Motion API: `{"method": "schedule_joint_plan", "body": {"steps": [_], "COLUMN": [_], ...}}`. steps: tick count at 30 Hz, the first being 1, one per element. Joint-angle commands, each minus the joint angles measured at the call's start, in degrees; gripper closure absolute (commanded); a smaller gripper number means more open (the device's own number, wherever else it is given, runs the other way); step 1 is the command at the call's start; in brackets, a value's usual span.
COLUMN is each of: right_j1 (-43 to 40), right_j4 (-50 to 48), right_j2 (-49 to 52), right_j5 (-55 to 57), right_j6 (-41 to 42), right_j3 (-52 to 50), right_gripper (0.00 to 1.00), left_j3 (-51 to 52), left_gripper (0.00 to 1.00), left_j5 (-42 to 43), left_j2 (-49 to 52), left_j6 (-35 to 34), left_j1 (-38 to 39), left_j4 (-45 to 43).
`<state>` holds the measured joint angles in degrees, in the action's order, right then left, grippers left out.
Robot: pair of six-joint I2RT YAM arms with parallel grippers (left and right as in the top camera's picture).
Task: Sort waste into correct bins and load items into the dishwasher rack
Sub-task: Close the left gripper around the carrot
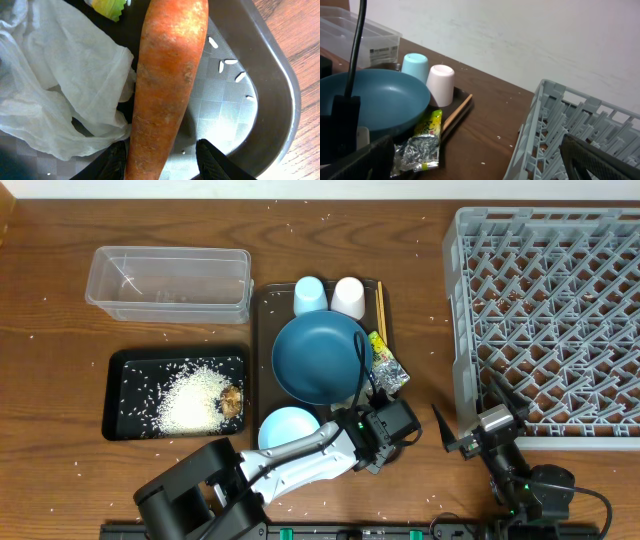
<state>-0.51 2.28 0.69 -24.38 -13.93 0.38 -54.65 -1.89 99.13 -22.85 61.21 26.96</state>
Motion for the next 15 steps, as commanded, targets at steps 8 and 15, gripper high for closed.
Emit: {"method": "schedule_joint_plan", "body": {"steps": [8,15], "right_j1": [-0.59,-0.59], "right_j4": [0.24,0.24], "right_j2": [-0.2,-0.2], "right_j5": [0.57,0.57], "right_j6": [-0.5,-0.5], "right_j3": [-0.07,-0.07], "right_gripper": [0.01,0.01], "left_j3": [0.94,0.98], "left_gripper": [0.55,0.55], "left_j5": [-1.99,-2.01], "left_j2": [0.66,0.85], "left_j6": [-0.33,-0.31], "left_j1": [-0.2,-0.2], "left_j4": [-0.57,-0.48]}}
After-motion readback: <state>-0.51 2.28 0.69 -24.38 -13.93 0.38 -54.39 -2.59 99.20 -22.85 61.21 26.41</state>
